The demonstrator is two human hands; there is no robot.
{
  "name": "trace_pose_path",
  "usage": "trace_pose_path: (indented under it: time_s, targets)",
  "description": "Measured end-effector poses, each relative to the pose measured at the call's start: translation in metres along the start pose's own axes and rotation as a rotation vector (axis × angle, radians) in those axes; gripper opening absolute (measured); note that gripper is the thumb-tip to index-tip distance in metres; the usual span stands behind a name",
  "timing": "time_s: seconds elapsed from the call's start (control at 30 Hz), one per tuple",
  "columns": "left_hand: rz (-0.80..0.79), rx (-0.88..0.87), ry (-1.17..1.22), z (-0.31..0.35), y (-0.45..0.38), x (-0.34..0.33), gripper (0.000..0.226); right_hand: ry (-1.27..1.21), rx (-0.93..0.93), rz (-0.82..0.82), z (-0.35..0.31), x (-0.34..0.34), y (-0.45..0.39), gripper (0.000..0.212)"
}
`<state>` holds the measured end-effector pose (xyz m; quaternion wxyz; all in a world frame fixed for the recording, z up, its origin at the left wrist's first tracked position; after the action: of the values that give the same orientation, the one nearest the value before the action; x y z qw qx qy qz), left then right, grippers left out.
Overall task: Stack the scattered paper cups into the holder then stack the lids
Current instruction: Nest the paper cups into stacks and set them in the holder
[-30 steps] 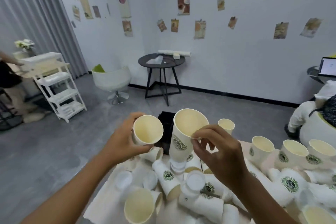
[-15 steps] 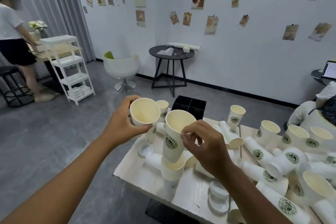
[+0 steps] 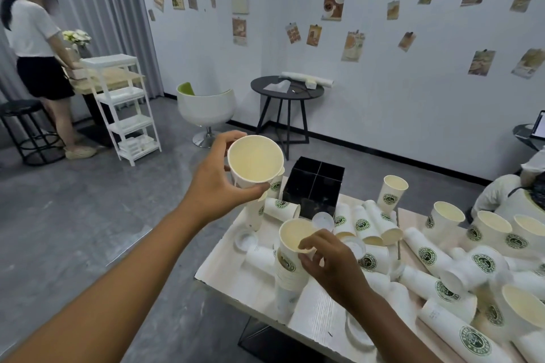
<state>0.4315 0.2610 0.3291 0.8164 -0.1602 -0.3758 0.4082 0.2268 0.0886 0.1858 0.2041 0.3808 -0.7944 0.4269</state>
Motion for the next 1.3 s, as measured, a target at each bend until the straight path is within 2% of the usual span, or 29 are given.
trace_pose_path:
  time_s: [0.13, 0.3, 0.47, 0.77, 1.07, 1.3]
  targets:
    - [0.005, -0.018, 0.055, 0.014, -0.003, -0.001, 0.087, 0.009, -0.016, -0.042, 0.002, 0.000, 0.009, 0.022]
    - [-0.014, -0.030, 0.182, 0.032, -0.002, -0.010, 0.085, 0.050, -0.017, 0.033, -0.004, 0.016, 0.007, 0.022]
    - [-0.104, -0.013, 0.210, 0.034, 0.009, -0.031, 0.087, 0.029, -0.015, 0.168, -0.010, 0.038, 0.005, 0.029]
    - [-0.272, 0.053, 0.176, 0.018, 0.036, -0.068, 0.091, 0.005, -0.010, 0.260, -0.009, 0.053, 0.009, 0.043]
    - [-0.349, 0.206, 0.149, -0.017, 0.048, -0.091, 0.091, -0.032, -0.101, 0.214, -0.007, 0.051, 0.017, 0.047]
    - [-0.326, 0.264, 0.179, -0.034, 0.046, -0.105, 0.083, -0.137, -0.188, 0.199, -0.007, 0.035, 0.012, 0.044]
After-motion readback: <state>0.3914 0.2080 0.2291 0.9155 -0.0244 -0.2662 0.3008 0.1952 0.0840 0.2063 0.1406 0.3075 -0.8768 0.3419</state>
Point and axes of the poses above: each hand's wrist, its own y-axis away from the middle knuckle, its own x-axis out of the back of the hand, z = x × y, the point moved 1 cm from there along -y, towards the middle knuckle, and after that the axes turned 4 degrees about -y, right-handed, at the moved point
